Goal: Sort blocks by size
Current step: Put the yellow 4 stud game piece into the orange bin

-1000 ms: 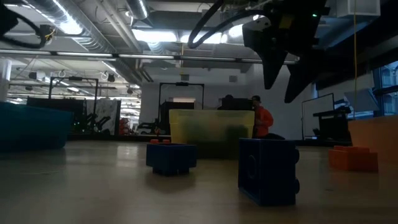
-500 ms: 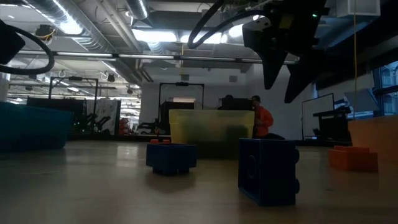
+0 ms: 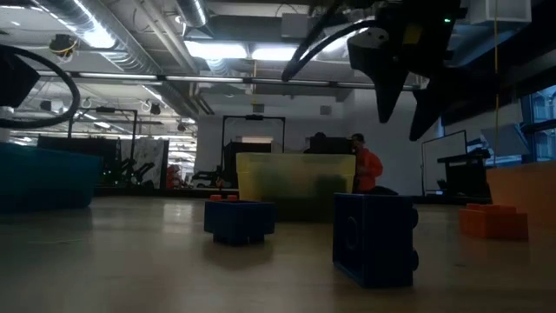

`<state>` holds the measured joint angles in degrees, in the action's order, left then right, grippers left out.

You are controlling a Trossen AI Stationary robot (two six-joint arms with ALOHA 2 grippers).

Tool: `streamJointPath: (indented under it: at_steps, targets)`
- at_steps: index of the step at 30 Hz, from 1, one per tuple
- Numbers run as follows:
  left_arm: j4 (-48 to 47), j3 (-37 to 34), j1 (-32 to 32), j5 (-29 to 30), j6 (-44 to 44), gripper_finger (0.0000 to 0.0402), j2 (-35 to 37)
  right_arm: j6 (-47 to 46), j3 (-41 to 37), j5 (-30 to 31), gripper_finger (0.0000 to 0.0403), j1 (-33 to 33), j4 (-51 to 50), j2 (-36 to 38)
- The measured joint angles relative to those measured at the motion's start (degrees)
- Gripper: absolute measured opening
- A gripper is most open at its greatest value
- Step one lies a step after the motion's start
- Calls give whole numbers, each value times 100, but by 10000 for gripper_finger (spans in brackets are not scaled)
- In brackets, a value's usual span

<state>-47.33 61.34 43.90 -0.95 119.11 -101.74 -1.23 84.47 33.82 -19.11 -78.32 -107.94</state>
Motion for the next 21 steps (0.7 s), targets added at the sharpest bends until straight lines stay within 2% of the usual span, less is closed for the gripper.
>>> streamJointPath:
  at_steps: [6, 13, 17, 21]
  targets:
    - [44, 0, -2, -21, -6, 164, -48, -28, 0, 0, 273, 0, -195, 109]
    - [299, 2, -11, -31, -219, 79, -45, -76, 0, -49, 273, 0, -648, 575]
    - [845, 1, -72, 92, -393, 79, -47, -343, -2, -50, 273, 0, -678, 1128]
    - [1740, 2, -197, 692, -750, 79, -47, -723, -45, -122, 273, 0, -613, 1701]
